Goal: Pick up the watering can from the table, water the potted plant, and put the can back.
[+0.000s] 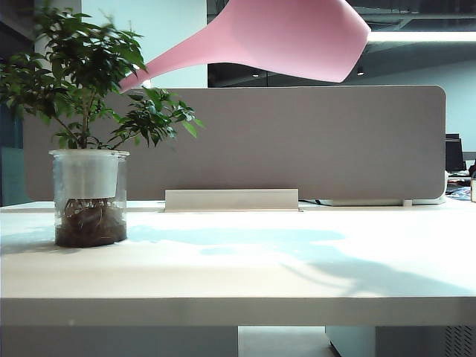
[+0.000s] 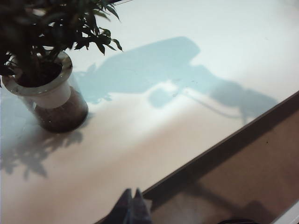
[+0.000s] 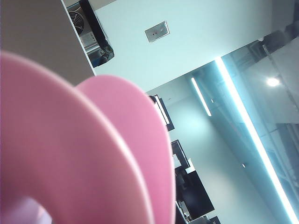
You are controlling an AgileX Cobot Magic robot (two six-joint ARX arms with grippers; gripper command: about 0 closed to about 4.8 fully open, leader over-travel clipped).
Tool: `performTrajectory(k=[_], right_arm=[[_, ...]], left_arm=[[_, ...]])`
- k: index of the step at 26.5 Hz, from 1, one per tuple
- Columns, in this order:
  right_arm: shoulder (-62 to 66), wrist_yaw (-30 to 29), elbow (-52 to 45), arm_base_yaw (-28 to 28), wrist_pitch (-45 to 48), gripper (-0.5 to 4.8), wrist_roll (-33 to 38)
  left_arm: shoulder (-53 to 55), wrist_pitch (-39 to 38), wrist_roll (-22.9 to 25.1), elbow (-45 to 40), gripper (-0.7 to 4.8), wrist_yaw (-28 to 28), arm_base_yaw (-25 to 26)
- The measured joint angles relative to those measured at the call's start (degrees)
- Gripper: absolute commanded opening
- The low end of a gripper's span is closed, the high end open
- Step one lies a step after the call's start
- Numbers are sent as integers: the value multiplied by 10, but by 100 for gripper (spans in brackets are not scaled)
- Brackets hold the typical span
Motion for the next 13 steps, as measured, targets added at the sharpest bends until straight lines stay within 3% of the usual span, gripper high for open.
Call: performTrajectory(k=[10,13], right_arm=[[0,2,0,0,12,-6,2],[-1,47,0,0,-24,-6,46]], left_arm=[[0,0,0,0,-5,0,0],[0,0,0,0,-5,0,0]])
